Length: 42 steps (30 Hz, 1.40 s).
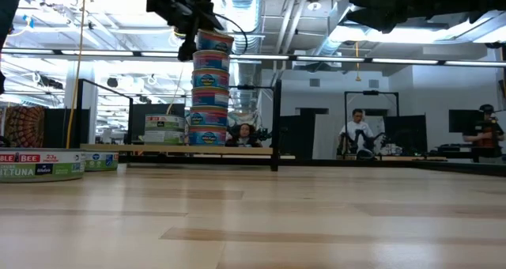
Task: Stack canned seafood by type on shelf
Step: Stack the blue pink tuna can on top of the blue pink tuna cans on the shelf, then stack the green tuna can on top of the green tuna cans on the shelf
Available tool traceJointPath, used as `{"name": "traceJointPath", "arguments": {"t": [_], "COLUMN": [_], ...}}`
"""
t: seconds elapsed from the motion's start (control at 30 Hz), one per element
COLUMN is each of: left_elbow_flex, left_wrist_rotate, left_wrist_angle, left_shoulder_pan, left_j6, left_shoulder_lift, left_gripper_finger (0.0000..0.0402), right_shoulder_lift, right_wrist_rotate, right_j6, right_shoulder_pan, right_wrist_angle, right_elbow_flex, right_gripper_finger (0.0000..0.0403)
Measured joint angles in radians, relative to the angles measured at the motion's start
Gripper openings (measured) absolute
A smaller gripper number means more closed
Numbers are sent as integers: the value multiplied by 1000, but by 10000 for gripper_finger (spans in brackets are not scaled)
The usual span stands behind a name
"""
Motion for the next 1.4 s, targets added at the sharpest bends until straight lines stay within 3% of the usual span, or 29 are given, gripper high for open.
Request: {"name": "traceJointPath", "arguments": {"t": [0.17, 0.43, 0.63, 0.77, 0.9, 1.03, 1.2, 1.4], "left_elbow_flex": [63, 79, 93, 193, 312, 320, 267, 159], "left_wrist_rotate": [-24, -226, -213, -193, -266, -381, -668, -927], "left_wrist_angle": [1, -82, -77, -73, -46, -45, -9, -112], "left_shoulder_pan": [6, -19, -17, -18, -59, -233, -534, -831], "left_j6": [17, 98, 151, 249, 253, 331, 397, 238], "left_shoulder_lift": [-1, 0, 0, 0, -3, -43, -82, -87], "left_gripper_finger": [314, 314, 314, 314, 312, 300, 280, 269], "right_shoulder_lift": [0, 0, 0, 0, 0, 0, 0, 0], "right_wrist_rotate": [0, 0, 0, 0, 0, 0, 1, 1], "right_j6": [0, 0, 0, 0, -2, -9, -7, 1], "right_shoulder_pan": [0, 0, 0, 0, 0, -2, -11, -10], "right_wrist_angle": [0, 3, 3, 0, -3, -14, -24, -24], "right_elbow_flex": [0, 0, 0, 0, 0, 0, 0, 0], "right_gripper_finger": [331, 331, 331, 331, 331, 331, 331, 331]}}
